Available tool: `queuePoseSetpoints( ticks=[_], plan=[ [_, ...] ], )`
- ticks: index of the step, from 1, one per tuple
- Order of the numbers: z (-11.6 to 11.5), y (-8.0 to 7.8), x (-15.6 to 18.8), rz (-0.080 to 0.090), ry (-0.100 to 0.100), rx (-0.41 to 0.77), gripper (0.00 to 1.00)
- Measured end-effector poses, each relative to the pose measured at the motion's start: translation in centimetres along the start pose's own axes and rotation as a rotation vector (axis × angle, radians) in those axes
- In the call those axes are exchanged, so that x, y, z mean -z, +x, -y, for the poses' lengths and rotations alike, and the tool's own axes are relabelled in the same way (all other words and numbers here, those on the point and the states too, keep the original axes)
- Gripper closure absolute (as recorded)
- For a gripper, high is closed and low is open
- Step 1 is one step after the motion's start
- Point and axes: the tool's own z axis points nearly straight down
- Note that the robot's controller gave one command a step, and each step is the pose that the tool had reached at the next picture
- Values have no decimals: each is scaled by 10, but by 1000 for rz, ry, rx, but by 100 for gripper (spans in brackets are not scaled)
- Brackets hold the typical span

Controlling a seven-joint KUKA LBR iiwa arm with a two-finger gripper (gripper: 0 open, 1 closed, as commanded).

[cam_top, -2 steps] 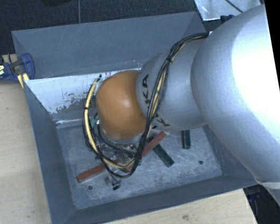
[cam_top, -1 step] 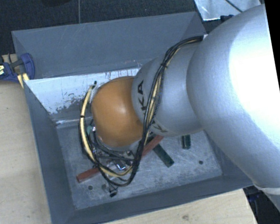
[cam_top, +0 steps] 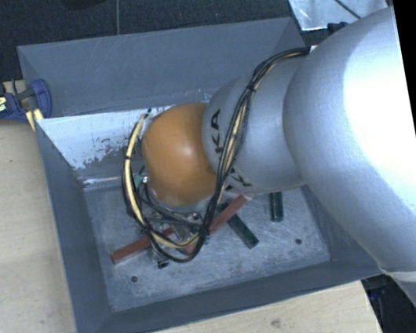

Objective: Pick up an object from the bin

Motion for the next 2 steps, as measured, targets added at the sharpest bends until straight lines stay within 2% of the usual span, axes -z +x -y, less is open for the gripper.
queuePoseSetpoints(
  ticks=[2],
  plan=[
    [0, 0, 1, 0, 0, -1, 100]
  ],
)
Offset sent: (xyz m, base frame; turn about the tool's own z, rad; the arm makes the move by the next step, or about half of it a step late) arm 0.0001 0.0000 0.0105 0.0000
